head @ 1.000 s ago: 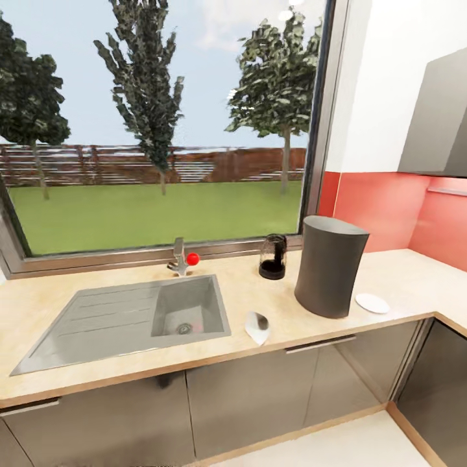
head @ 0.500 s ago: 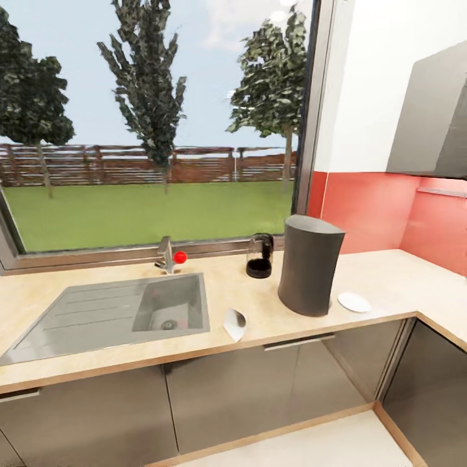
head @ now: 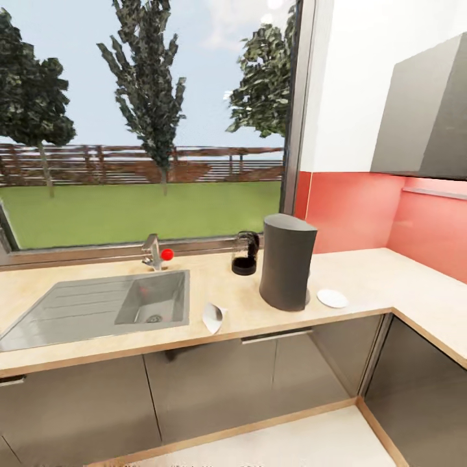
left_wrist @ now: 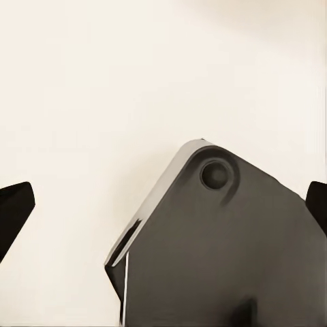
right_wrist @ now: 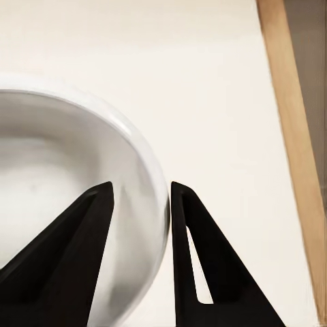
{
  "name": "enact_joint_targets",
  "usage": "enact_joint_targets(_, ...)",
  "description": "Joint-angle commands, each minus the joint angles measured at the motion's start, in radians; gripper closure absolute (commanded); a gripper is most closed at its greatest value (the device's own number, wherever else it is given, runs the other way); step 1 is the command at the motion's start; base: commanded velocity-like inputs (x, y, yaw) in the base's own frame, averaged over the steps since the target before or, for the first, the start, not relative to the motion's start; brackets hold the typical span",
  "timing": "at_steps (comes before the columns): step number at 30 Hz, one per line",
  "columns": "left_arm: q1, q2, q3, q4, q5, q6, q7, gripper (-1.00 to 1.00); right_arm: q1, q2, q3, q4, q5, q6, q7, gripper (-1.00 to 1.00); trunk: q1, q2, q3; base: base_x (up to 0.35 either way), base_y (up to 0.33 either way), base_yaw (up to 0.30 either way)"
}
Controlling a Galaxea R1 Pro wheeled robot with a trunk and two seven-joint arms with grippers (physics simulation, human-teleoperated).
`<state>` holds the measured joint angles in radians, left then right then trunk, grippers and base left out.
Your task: Set up a coffee station on the kitchen countertop: keep the coffee maker on the countertop, move the bottle of coffee from the kitchen shelf to the counter next to the coffee maker, place a paper coffee filter on top of the coffee maker, put the saucer next to the coffee maker with the coffee cup on the saucer, and place the electric kettle next to the coffee maker.
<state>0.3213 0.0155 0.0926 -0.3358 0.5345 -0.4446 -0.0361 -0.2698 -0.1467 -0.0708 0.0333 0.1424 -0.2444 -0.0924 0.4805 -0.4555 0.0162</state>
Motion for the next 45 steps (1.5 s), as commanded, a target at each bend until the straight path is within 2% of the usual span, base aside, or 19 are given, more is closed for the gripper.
enact_joint_targets(1,0.001,0.0,0.0,-0.002,0.008,0.0,-0.004,-1.0,-0.001,0.001,-0.007,0.003,0.009,-0.006,-0.002,1.0,0.0,-0.001,0.0,-0.091,-0.287,0.203)
enact_joint_targets(10,0.001,-0.002,0.0,-0.002,0.008,0.0,-0.004,-1.0,-0.001,0.001,-0.007,0.003,0.008,-0.006,-0.003,1.0,0.0,-0.001,0.0,-0.038,-0.287,0.207)
enact_joint_targets(27,0.001,-0.006,-0.001,-0.002,0.008,0.0,-0.004,-1.0,-0.001,-0.001,-0.007,0.003,0.009,-0.003,0.011,1.0,0.0,-0.001,0.0,-0.001,-0.28,0.009)
enact_joint_targets(41,0.001,-0.004,-0.001,-0.003,0.011,-0.001,-0.004,-1.0,-0.002,0.0,-0.008,0.003,0.0,-0.035,0.014,1.0,0.0,-0.001,0.0,0.0,-0.03,0.0)
enact_joint_targets(43,0.001,0.003,-0.001,-0.015,0.013,0.003,-0.004,-1.0,-0.002,-0.002,-0.011,-0.039,0.007,0.089,0.016,1.0,0.0,-0.001,0.0,0.0,0.0,0.0)
enact_joint_targets(44,0.001,0.003,-0.001,-0.015,0.012,0.003,-0.004,-1.0,-0.002,0.003,-0.012,-0.335,0.005,0.434,0.017,1.0,0.0,-0.001,0.0,0.0,0.0,0.0)
enact_joint_targets(45,0.001,0.003,-0.001,-0.015,0.012,0.003,-0.004,-1.0,-0.002,0.004,-0.012,-0.373,0.004,0.475,0.017,1.0,0.0,-0.001,0.0,0.0,0.0,0.0)
